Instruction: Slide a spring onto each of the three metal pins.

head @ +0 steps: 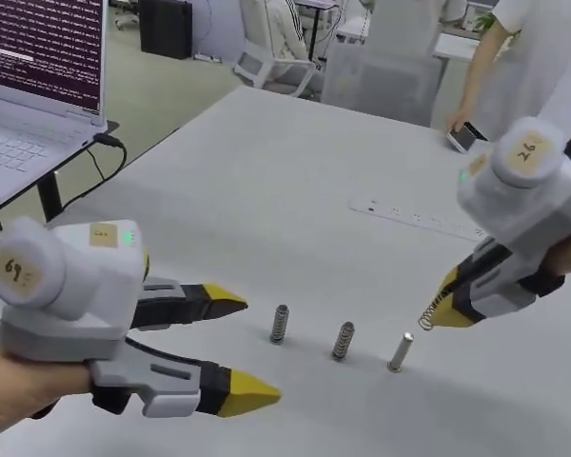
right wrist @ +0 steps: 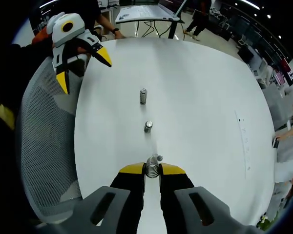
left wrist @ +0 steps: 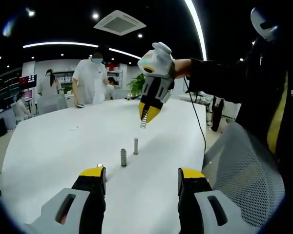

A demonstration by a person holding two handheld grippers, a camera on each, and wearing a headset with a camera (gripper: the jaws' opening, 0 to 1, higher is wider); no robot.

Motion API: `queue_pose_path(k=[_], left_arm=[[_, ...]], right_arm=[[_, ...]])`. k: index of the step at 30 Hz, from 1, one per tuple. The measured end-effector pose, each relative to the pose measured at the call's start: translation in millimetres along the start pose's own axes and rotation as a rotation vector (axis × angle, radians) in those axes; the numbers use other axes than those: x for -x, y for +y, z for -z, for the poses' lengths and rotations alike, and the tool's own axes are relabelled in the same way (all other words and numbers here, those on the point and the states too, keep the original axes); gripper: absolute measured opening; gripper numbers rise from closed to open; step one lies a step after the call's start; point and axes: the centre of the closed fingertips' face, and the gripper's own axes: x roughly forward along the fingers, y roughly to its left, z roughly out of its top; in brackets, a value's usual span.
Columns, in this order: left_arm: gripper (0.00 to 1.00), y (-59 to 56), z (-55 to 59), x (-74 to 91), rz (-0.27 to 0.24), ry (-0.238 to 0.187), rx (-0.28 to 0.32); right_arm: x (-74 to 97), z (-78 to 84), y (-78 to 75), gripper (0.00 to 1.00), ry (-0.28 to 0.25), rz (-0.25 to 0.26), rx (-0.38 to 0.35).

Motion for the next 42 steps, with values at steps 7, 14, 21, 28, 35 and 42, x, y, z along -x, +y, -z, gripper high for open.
queue_pose_path(k=[7,14,21,28,35,42], left_arm=[[0.55,-0.8,1.5,-1.3,0.005,0.008,-0.003],[0.54,-0.4,2.1,-1.6,0.005,0.008,-0.002],[0.54,-2.4,2.9,-2.8,0.012,0.015,-0.006],[0.54,-1.1,2.7,-2.0,0.009,0.01,-0.004],[0.52,-0.9,3.7,-2.2,0.009,0.015,-0.006],[0.52,-0.4,4.4,-2.1,0.008,0.017,-0.003]], right_arm=[[-13.9,3.2,-6.8,0.08,0.009,-0.02,-0.029],[-25.3,10.4,-8.1,0.08,0.019,-0.037,-0.043],[-31.3,13.9,-12.3,0.08,0.022,-0.033,-0.051],[-36.6,15.8,-14.4,0.08,0.033,-0.036,-0.045],[-40.1,15.9,-12.7,0.08,0.038,-0.041,-0.047],[-49.0,18.9,-11.3,0.08,0.05,-0.047,-0.049]])
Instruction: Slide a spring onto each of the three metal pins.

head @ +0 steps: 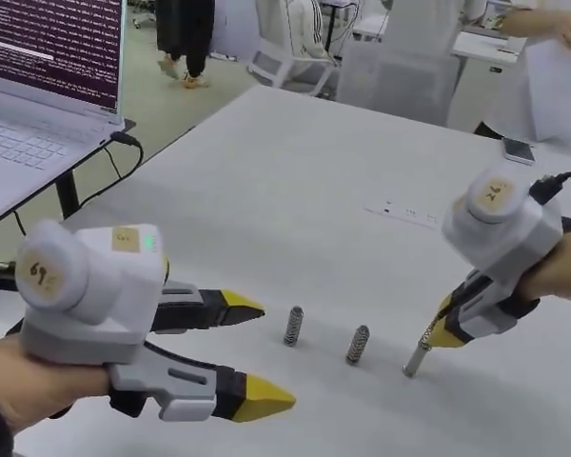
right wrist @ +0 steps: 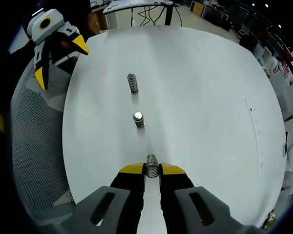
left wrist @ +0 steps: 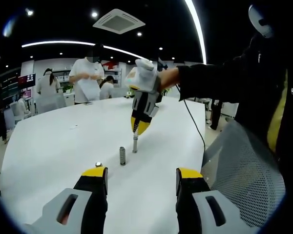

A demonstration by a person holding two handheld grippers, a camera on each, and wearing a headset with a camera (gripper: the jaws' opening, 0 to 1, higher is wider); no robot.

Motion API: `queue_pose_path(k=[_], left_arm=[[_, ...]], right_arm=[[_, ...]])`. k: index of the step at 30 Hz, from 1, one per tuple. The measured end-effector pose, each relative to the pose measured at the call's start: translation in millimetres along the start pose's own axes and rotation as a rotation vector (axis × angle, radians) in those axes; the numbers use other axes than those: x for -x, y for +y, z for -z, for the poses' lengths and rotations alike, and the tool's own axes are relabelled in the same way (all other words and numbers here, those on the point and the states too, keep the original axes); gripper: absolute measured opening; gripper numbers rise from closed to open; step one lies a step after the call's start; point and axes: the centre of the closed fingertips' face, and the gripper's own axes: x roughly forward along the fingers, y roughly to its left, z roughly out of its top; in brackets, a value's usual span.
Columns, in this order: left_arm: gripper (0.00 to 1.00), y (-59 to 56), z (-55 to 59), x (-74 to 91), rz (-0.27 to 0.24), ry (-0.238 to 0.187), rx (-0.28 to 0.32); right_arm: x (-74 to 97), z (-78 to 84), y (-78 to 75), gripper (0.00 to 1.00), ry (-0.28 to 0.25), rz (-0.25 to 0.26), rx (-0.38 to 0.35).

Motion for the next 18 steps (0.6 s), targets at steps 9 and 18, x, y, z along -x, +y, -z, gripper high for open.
queue_pose_path(k=[9,18], left_arm=[[0.51,-0.5,0.0,-0.1,-0.001,0.001,0.001],[0.5,-0.8,0.2,0.0,-0.002,0.002,0.001]], right_arm=[[-14.9,3.7,-0.9,0.08,0.006,-0.012,-0.013],[-24.6,7.2,3.4,0.08,0.017,-0.025,-0.017]])
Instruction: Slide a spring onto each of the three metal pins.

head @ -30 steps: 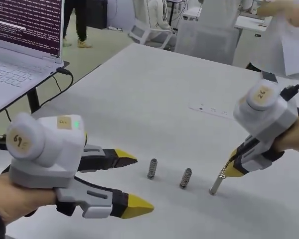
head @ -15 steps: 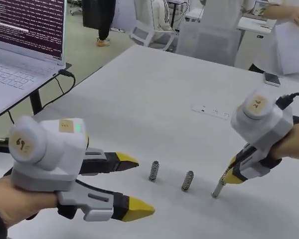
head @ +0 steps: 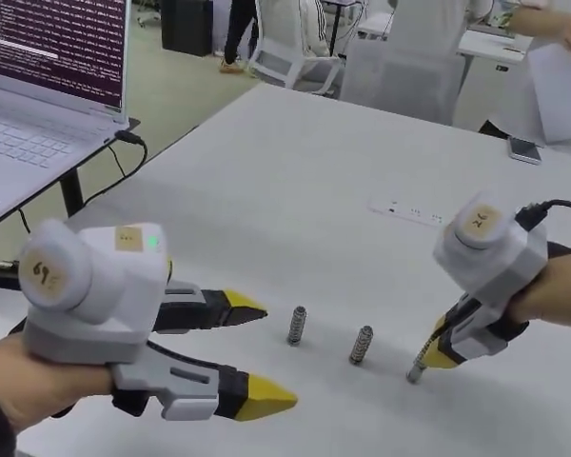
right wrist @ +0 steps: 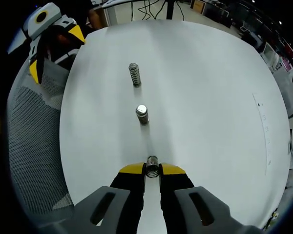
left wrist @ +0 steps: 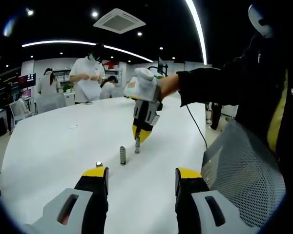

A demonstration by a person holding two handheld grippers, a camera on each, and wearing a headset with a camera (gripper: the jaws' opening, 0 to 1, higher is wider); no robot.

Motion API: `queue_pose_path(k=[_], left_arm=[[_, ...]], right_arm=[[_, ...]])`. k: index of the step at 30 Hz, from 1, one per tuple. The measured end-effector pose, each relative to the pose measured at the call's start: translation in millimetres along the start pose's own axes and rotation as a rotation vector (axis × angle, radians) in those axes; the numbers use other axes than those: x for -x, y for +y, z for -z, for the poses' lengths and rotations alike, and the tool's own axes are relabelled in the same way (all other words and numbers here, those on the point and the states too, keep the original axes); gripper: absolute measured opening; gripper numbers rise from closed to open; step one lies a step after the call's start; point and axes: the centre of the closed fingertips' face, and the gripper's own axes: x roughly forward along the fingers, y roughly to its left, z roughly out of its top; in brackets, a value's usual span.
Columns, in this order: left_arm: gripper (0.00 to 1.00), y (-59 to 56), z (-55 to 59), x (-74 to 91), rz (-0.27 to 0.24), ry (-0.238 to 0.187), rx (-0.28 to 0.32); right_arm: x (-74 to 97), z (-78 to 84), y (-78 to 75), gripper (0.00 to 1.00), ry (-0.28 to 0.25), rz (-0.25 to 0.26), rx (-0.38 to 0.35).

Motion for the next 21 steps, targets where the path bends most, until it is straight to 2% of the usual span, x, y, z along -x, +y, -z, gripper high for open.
queue_pose_path(k=[21], left_arm=[[0.5,0.6,0.5,-0.1,0.002,0.001,-0.005]], right_arm=[[-17.2,8.8,6.6,0.09,0.034,-0.006,0.003]])
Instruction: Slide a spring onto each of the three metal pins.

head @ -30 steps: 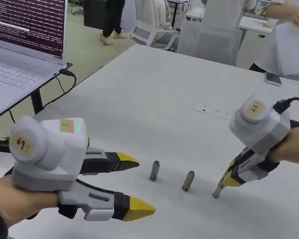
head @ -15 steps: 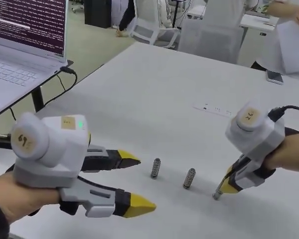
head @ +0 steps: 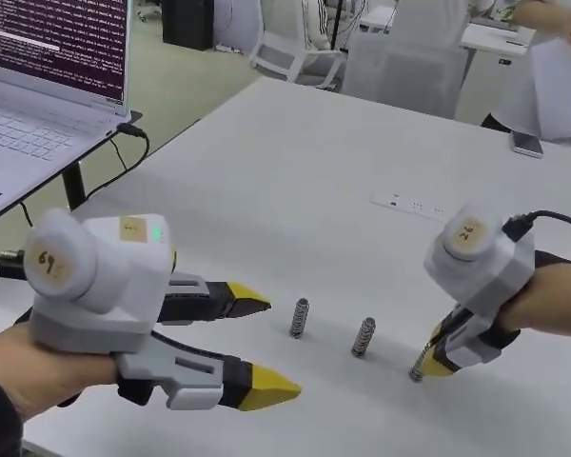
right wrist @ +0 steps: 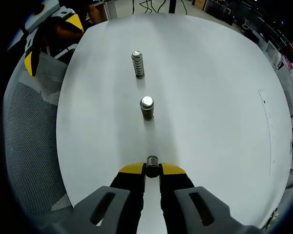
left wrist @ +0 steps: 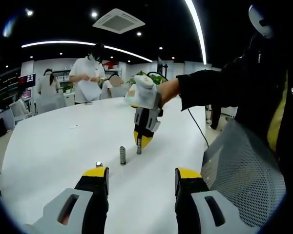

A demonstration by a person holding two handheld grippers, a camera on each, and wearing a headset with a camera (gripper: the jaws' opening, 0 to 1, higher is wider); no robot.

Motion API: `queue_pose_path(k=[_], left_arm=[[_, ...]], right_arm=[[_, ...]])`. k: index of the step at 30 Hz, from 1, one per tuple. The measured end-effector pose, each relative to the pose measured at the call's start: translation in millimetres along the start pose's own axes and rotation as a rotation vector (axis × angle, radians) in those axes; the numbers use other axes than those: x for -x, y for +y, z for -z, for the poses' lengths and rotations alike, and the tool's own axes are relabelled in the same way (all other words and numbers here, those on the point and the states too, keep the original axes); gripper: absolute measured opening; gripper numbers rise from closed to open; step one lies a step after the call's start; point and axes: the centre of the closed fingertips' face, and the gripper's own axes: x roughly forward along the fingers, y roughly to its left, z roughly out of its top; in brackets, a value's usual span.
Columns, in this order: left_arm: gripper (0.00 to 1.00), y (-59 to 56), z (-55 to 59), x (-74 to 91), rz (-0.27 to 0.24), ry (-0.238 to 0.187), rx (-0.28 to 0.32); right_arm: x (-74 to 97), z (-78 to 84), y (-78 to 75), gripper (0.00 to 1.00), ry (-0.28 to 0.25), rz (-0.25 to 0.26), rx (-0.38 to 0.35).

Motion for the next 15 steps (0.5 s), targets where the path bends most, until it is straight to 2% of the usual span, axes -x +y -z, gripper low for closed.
queue_pose_path(k=[15], left_arm=[[0.5,0.3,1.1,0.2,0.0,0.002,0.004]], right_arm=[[-3.7,2.8,1.3,0.1,0.001,0.007,0.01]])
